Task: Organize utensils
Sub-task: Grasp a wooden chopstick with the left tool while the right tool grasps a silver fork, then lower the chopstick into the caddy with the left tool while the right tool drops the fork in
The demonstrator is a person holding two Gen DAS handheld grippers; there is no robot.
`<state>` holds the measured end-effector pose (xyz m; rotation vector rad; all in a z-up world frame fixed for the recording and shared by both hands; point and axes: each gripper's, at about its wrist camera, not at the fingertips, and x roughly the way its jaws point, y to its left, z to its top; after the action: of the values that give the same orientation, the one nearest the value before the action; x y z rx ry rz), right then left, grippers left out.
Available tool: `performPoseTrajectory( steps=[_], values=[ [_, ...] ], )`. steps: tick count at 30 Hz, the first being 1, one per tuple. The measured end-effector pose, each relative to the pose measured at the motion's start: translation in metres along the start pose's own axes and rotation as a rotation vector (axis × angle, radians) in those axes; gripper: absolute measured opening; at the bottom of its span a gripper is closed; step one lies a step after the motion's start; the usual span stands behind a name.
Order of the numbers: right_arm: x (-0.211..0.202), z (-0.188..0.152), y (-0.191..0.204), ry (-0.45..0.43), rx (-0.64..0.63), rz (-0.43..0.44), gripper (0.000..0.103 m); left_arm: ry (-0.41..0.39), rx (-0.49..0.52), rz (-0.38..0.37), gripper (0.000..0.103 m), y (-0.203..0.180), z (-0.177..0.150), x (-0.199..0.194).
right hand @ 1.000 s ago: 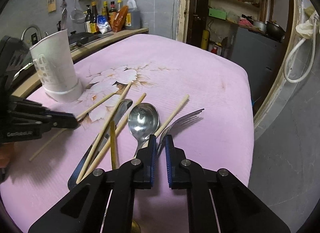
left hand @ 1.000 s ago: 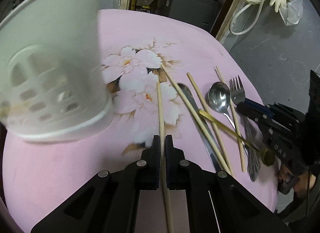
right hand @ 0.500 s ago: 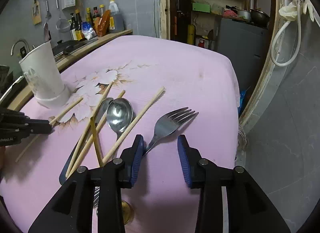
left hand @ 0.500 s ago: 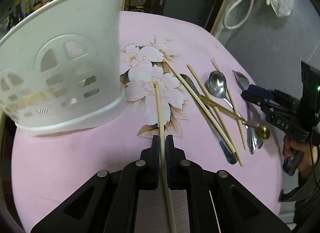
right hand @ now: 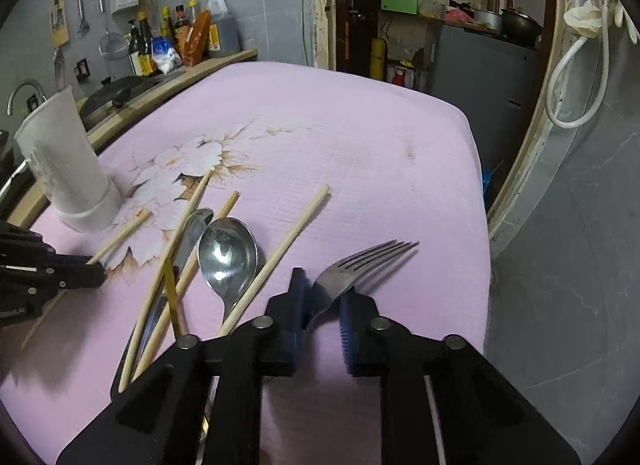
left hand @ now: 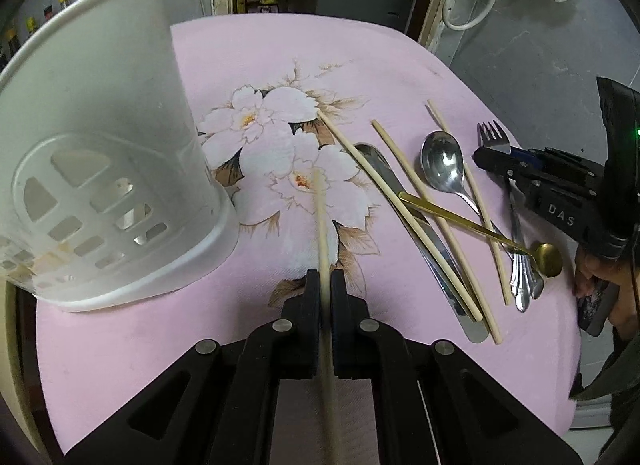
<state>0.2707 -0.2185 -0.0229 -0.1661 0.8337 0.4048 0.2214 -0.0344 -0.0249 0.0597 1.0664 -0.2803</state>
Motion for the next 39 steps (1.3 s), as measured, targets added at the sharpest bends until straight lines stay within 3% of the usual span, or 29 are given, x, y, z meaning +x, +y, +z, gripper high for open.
performPoseTrajectory(
  steps=[6, 12, 16, 18, 23, 27, 39],
  values=[
    [-0.017, -0.002, 0.0, -0.077, 0.018, 0.07, 0.006, -0.071, -0.096, -0.121, 0.003, 0.015, -0.011, -0.009],
    [-0.043, -0.005, 0.009, -0.2, 0.015, 0.081, 0.003, -0.254, -0.092, -0.182, 0.003, 0.015, -0.025, -0.039],
    [-0.06, -0.006, 0.018, -0.281, 0.011, 0.079, 0.002, -0.298, -0.072, -0.15, 0.003, 0.009, -0.03, -0.048],
    [-0.066, -0.006, 0.022, -0.317, 0.008, 0.08, 0.002, -0.322, -0.083, -0.171, 0.003, 0.011, -0.033, -0.053],
    [-0.086, -0.002, 0.037, -0.424, -0.018, 0.069, 0.001, -0.464, -0.109, -0.198, 0.003, 0.02, -0.036, -0.075],
    [-0.098, 0.005, 0.046, -0.495, -0.032, 0.063, 0.001, -0.59, -0.11, -0.168, 0.003, 0.02, -0.036, -0.093],
    [-0.117, 0.043, 0.083, -0.61, -0.08, 0.148, 0.001, -0.773, -0.227, -0.112, 0.003, 0.069, -0.021, -0.15]
  ],
)
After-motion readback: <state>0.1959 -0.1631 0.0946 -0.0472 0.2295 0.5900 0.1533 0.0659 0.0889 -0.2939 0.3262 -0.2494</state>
